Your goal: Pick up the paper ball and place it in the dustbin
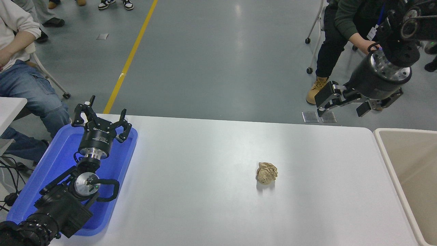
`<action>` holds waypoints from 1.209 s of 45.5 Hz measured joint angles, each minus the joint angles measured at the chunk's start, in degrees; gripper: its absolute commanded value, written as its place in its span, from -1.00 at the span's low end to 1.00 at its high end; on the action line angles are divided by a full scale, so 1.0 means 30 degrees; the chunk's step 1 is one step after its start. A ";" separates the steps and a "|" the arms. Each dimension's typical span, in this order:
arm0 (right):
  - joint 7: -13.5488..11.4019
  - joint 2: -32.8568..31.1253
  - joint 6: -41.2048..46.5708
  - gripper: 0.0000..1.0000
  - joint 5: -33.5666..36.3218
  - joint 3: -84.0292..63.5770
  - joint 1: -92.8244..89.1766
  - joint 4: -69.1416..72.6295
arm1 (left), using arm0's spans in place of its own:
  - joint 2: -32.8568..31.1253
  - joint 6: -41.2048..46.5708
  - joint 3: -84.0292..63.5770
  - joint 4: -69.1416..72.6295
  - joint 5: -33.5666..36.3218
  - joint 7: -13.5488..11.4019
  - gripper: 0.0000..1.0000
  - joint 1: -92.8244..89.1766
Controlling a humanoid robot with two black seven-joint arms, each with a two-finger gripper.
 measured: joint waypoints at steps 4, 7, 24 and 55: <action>0.0000 0.0032 0.0000 1.00 -0.0001 0.0060 -0.0086 -0.0186 | 0.0000 0.0000 0.0000 0.0000 0.0000 0.0000 1.00 0.0000; 0.0001 0.0036 0.0000 1.00 -0.0001 0.0090 -0.0151 -0.0278 | 0.0000 0.0000 0.0000 0.0000 0.0000 0.0000 1.00 0.0000; 0.0000 -0.0099 0.0000 1.00 0.0561 -0.0159 -0.0418 -0.0491 | 0.0000 0.0000 0.0000 0.0000 0.0000 0.0000 1.00 -0.0001; 0.0020 -0.0074 -0.0001 1.00 0.1080 0.0735 -0.0214 -0.0498 | 0.0000 0.0000 0.0000 0.0000 0.0002 0.0000 1.00 -0.0004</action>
